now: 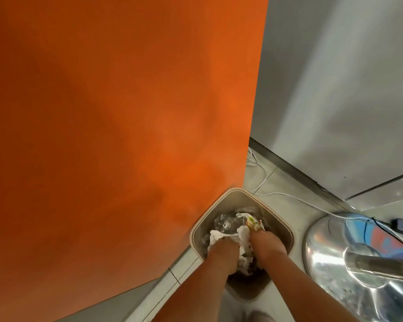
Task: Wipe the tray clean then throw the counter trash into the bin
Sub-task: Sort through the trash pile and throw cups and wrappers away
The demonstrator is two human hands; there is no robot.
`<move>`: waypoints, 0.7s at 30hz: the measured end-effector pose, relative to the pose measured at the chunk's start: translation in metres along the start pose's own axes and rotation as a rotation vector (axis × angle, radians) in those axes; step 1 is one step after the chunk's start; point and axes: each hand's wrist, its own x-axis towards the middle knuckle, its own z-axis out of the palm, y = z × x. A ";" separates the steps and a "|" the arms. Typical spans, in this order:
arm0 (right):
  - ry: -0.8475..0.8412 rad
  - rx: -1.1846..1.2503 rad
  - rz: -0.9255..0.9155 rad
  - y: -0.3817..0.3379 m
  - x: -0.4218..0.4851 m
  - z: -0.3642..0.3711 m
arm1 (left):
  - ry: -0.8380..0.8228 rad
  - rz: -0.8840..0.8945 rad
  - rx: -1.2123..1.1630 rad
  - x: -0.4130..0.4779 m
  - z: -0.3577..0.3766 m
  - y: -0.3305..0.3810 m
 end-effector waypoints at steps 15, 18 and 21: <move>0.207 0.258 -0.076 -0.018 -0.158 -0.144 | 0.326 -0.061 -0.524 -0.172 -0.129 0.012; 0.262 0.325 -0.135 -0.029 -0.225 -0.198 | 0.383 -0.051 -0.638 -0.248 -0.165 0.019; 0.348 0.406 -0.225 -0.044 -0.293 -0.253 | 0.458 -0.036 -0.755 -0.341 -0.205 0.027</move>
